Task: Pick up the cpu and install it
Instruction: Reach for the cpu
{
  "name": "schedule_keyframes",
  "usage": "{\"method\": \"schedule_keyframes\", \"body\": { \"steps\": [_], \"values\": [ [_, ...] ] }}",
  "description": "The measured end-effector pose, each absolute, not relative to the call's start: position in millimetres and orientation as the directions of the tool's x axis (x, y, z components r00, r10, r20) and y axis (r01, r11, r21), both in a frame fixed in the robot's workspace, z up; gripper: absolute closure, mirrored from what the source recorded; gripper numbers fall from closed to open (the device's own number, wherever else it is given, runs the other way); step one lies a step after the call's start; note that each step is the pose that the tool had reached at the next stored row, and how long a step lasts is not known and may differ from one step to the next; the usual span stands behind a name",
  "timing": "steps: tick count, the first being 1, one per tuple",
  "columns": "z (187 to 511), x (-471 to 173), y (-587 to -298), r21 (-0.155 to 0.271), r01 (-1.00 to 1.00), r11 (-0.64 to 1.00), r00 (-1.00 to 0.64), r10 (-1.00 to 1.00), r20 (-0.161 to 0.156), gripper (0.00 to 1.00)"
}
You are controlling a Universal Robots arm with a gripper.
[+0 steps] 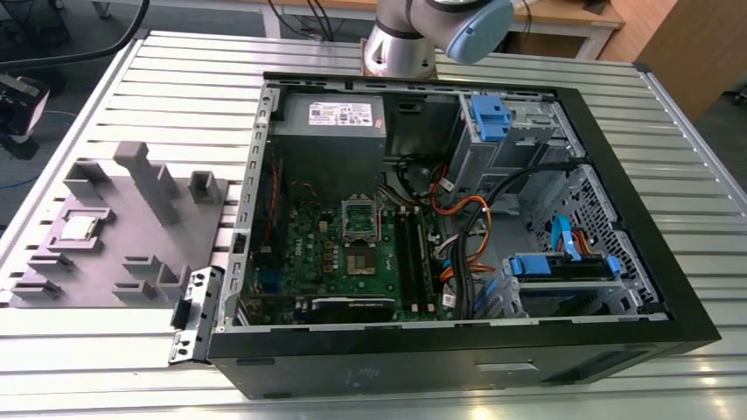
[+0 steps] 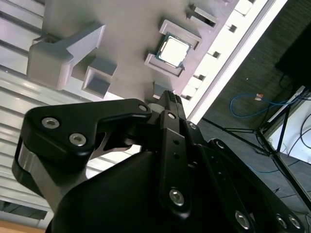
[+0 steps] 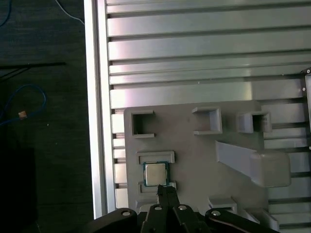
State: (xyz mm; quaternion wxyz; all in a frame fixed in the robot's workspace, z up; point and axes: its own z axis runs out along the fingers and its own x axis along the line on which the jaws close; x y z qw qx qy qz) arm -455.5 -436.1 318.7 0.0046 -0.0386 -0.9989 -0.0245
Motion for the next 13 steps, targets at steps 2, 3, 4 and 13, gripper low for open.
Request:
{"method": "schedule_keyframes", "body": {
  "steps": [2,3,4,13],
  "values": [
    [315.0,-455.4,-437.0,0.049,0.077,0.996,-0.997,0.077,0.011,0.89],
    [313.3,-455.4,-437.4,0.049,0.077,0.996,-0.997,0.077,0.011,0.89],
    [311.5,-455.5,-437.8,0.049,0.077,0.996,-0.997,0.077,0.012,0.89],
    [301.1,-455.7,-443.2,0.049,0.077,0.996,-0.997,0.077,0.013,0.89]
  ]
}}
